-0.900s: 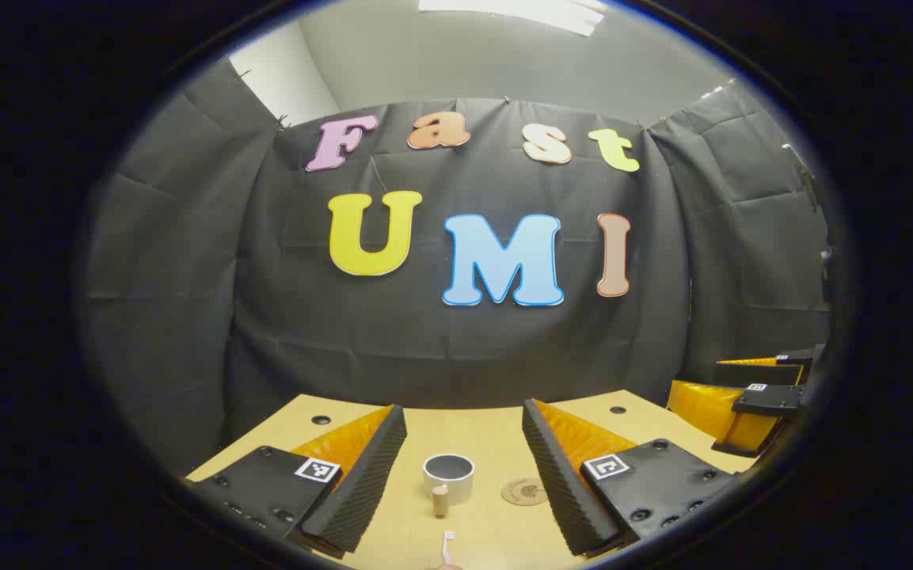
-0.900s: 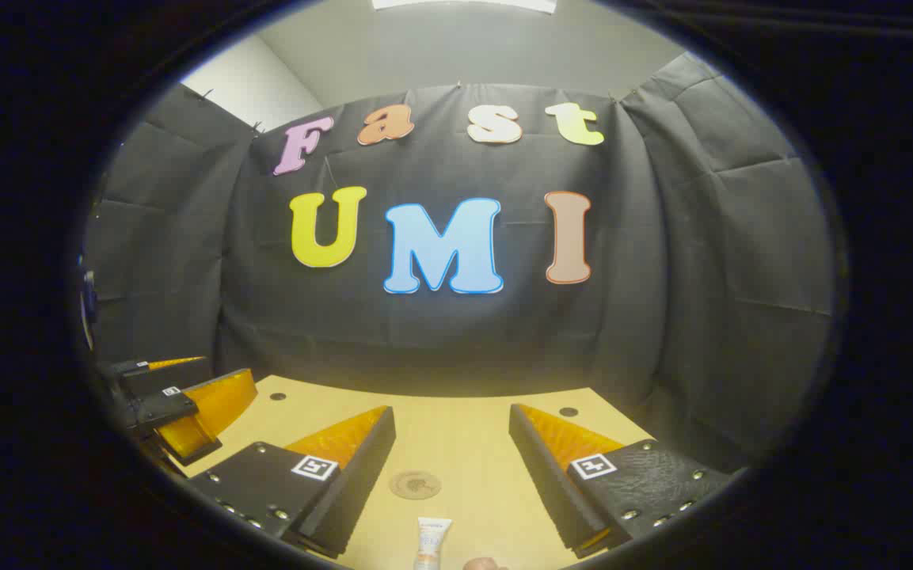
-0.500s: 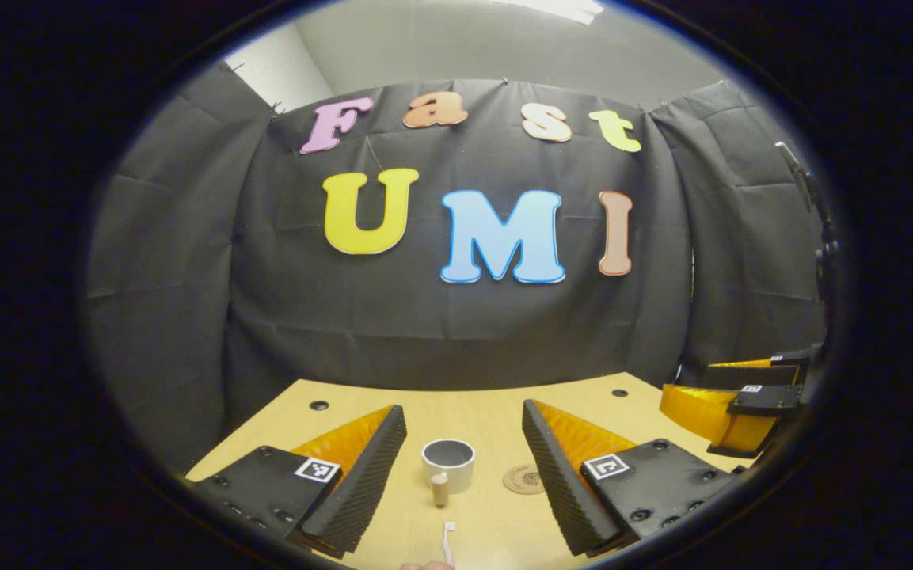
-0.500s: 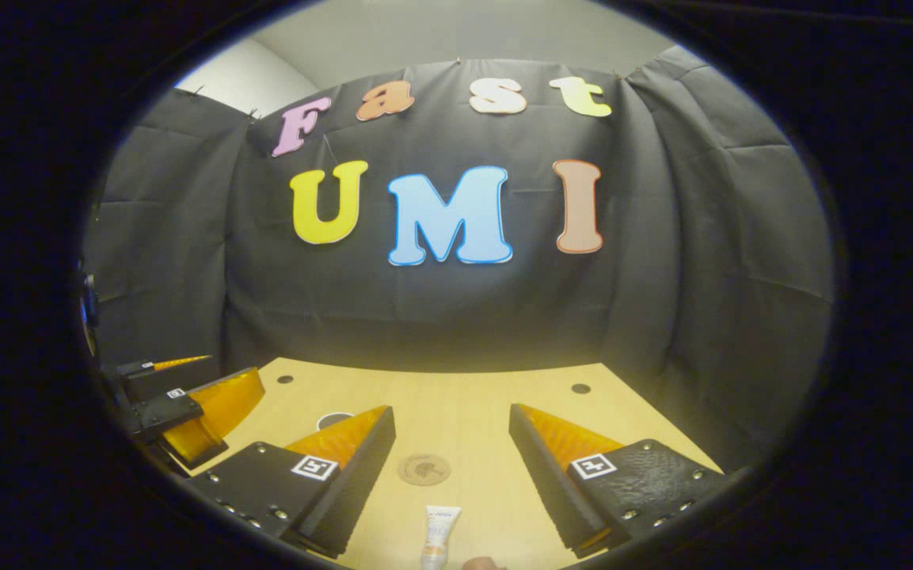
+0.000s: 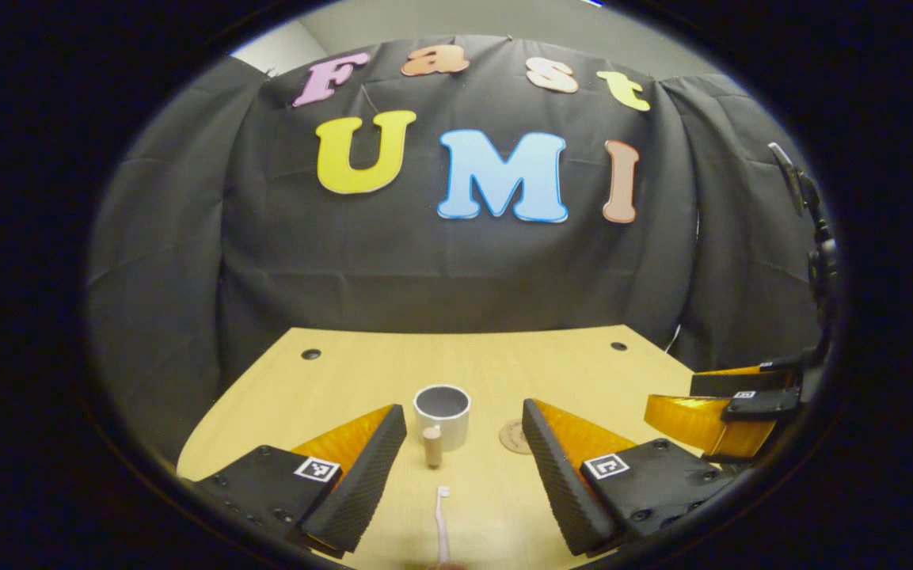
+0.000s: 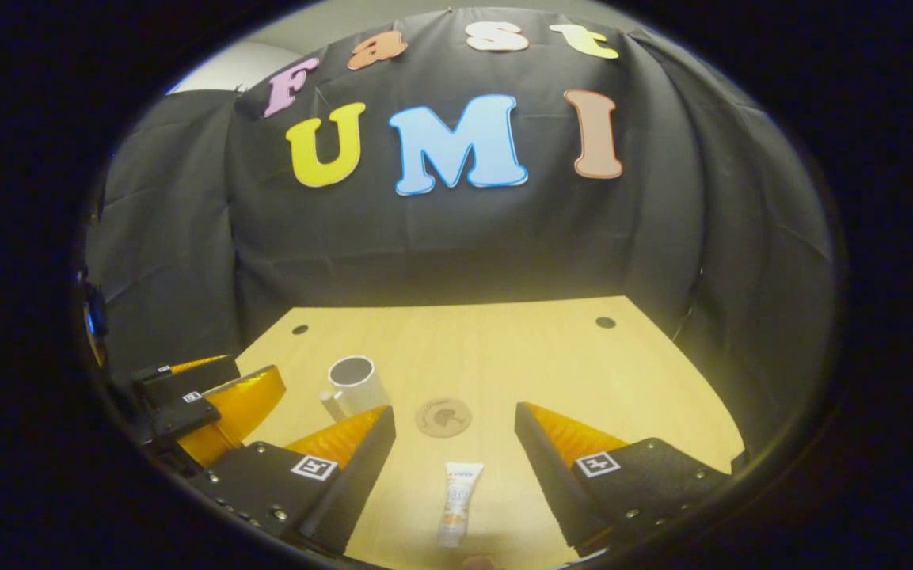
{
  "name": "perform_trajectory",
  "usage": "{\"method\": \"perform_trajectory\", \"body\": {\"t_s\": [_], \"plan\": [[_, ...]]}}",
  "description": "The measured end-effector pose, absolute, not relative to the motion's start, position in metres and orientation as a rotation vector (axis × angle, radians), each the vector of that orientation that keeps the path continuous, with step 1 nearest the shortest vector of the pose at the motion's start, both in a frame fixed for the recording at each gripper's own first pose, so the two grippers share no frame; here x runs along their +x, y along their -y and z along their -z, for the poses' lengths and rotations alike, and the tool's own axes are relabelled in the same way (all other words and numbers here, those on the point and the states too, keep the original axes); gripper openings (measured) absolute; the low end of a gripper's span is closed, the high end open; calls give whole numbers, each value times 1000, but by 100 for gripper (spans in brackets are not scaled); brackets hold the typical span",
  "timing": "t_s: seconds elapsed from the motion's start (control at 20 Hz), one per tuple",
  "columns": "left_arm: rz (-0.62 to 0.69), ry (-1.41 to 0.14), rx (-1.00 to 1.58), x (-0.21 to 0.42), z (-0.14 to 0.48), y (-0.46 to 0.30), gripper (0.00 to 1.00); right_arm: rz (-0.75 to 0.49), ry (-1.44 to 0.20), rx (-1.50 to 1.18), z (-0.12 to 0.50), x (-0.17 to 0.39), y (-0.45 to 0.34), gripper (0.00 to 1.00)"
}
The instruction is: Put the toothbrush and toothpaste on the desktop into the cup, then pick up the cup and place it on the coaster on the desktop.
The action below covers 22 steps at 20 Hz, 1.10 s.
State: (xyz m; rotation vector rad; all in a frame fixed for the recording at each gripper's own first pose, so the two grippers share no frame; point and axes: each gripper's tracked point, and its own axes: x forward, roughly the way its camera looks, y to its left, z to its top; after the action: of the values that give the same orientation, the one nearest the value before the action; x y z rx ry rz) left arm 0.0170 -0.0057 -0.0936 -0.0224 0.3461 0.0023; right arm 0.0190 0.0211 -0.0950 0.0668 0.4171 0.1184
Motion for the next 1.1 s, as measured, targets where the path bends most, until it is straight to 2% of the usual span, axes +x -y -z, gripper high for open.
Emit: {"method": "perform_trajectory", "body": {"t_s": [0.05,0.1,0.25,0.3,0.4,0.45,0.55,0.65,0.7,0.75,1.1], "plan": [[-1,-375,-24,17,102,6,100,-124,-447,64,104,19,-23,93],[1,-403,-28,17,111,6,96,-131,-475,62,109,19,-24,93],[11,-501,-44,16,141,8,96,-147,-556,54,130,21,-28,94],[9,-541,-49,16,152,7,100,-153,-578,54,135,21,-28,93],[-4,-611,-70,18,171,3,96,-160,-621,57,146,22,-30,93],[-7,-655,-85,16,181,4,100,-162,-647,60,152,22,-32,93],[-20,-729,-111,14,201,1,100,-160,-696,57,165,23,-35,94],[-31,-805,-129,12,220,-4,96,-147,-749,35,178,23,-36,94],[-36,-846,-136,9,229,-5,100,-147,-777,30,183,23,-37,93],[-43,-887,-141,7,237,-7,96,-149,-811,30,192,21,-38,93],[-61,-1232,-123,-34,302,-25,100,-131,-1029,50,241,15,-41,94]]}}
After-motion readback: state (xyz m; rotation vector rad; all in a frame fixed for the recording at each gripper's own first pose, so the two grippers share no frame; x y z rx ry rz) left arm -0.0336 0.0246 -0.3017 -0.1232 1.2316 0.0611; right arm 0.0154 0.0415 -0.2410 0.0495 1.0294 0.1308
